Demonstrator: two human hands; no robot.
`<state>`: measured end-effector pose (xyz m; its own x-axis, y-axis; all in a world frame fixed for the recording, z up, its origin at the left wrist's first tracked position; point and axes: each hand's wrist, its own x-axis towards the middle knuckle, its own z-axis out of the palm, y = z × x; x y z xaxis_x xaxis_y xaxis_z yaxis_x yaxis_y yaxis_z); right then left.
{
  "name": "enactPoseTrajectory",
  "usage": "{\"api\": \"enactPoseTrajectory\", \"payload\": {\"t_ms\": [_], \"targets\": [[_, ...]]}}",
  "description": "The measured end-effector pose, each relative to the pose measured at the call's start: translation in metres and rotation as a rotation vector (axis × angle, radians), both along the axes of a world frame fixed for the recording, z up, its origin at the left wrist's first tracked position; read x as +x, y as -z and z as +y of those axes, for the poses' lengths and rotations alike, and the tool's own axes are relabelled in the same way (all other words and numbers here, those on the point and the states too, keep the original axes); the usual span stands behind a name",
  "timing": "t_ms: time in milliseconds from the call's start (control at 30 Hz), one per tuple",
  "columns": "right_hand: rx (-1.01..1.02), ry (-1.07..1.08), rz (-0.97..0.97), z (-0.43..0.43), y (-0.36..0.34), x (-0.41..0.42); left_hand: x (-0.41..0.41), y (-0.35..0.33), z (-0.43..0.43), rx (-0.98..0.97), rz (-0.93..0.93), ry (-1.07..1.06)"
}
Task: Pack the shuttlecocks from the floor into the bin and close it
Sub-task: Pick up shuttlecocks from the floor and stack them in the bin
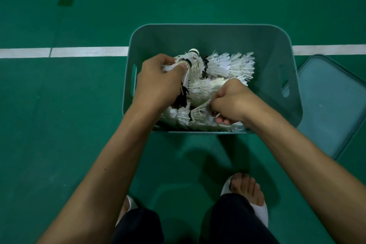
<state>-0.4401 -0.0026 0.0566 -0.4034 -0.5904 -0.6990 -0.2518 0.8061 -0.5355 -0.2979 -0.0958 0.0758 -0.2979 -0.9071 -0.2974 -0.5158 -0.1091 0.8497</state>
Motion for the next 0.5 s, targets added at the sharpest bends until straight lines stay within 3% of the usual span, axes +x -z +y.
{"api": "enactPoseTrajectory", "payload": {"t_ms": [267, 500], "targets": [[0.046, 0.077, -0.186, -0.012, 0.008, 0.017, 0.002, -0.002, -0.001, 0.001, 0.012, 0.013], [-0.003, 0.088, -0.208, -0.016, 0.015, 0.018, 0.003, 0.000, -0.001, 0.027, -0.015, 0.065]]}}
